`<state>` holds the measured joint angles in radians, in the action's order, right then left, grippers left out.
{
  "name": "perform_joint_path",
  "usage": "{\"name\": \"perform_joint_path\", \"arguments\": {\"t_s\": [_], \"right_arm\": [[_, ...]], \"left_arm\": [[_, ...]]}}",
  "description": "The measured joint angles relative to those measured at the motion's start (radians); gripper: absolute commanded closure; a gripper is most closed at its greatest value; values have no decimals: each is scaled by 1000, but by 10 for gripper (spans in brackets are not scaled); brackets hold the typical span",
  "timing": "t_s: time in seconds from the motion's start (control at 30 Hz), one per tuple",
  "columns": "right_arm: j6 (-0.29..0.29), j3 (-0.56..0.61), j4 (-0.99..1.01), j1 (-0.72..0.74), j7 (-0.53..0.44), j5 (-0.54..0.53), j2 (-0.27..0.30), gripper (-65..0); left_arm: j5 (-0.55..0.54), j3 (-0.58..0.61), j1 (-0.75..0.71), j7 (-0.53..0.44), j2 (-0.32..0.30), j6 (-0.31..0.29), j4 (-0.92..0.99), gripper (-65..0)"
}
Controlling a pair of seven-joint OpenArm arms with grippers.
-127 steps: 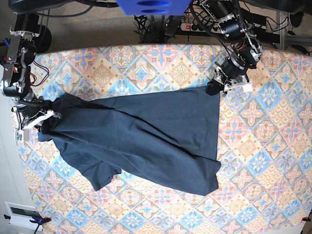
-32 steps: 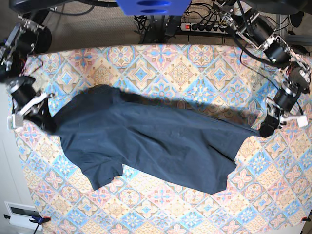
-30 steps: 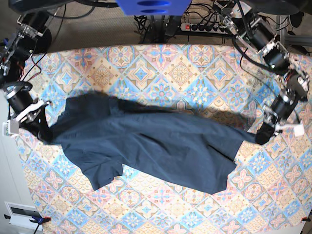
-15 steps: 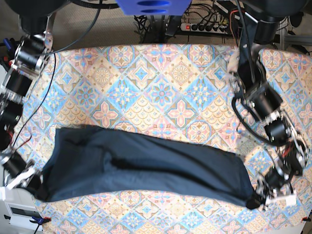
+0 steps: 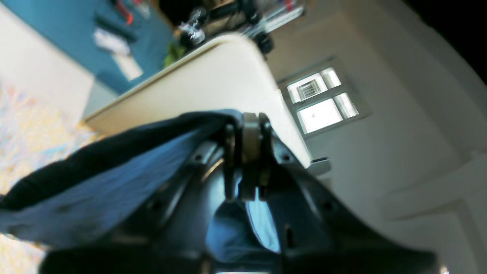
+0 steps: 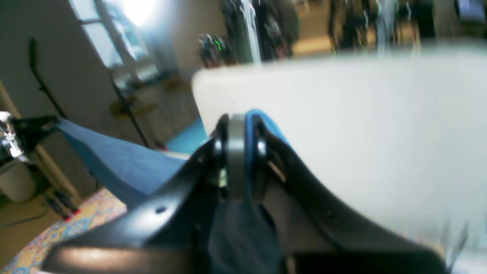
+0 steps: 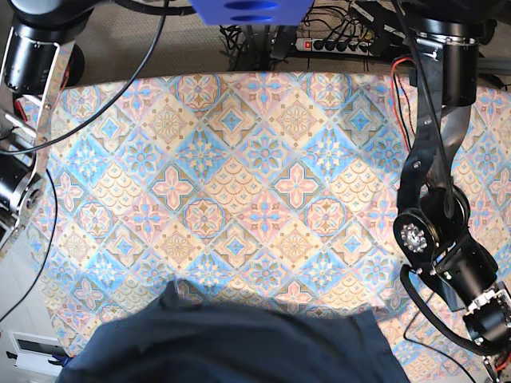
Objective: Layout the t-shirt on the table in an organized manner, then fold the t-shirt properly
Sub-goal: 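Lift the shirt with both grippers and swing it toward the table edge, then lower the stretched shirt onto the table with both grippers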
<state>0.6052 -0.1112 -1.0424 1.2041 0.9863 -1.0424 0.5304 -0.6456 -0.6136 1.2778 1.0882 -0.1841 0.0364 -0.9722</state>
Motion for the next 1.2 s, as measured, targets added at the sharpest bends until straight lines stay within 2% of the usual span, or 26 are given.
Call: {"name": "perform_joint_path", "arguments": {"t_s": [0.1,0.2,0.3,0.37,0.53,0.63,0.73,0.83,1.0,1.13,1.2], "right_arm": [[96,-2,-8,3,1,-14,17,-9],[76,-3,-74,-69,20,11,49,-9],[93,-10,-192,-209,59,-8,72,-8],[86,-10,-291,-312,93,2,73,-8],[92,-48,-546,-620,110,-7,87,-7],[90,-104,-657,-780,119,-9,92,-7],[87,-122,-749,-893,163,5,89,-7],[96,-145,-835,-1004,149,-19,90,-7],[89,-168,-856,-1197,186,9,89,-7],[90,-166,-864,-1313,158,-14,89,-7],[90,-167,-863,-1376,185,-10,90,-7]], "left_arm": [[-6,0,-5,10,-21,1,-2,0],[-17,-5,-32,79,-66,10,0,0],[-136,-3,-114,131,-118,-5,-22,0],[-165,0,-222,159,-146,1,-101,0],[-255,-1,-534,251,-164,7,-359,0],[-344,4,-724,265,-185,0,-518,0],[-386,-3,-903,262,-185,0,-636,0],[-406,-16,-1068,263,-180,-3,-739,0],[-411,-130,-1250,249,-179,3,-777,0],[-482,-222,-1372,260,-174,-4,-778,0],[-494,-263,-1424,254,-178,-3,-776,0]]}}
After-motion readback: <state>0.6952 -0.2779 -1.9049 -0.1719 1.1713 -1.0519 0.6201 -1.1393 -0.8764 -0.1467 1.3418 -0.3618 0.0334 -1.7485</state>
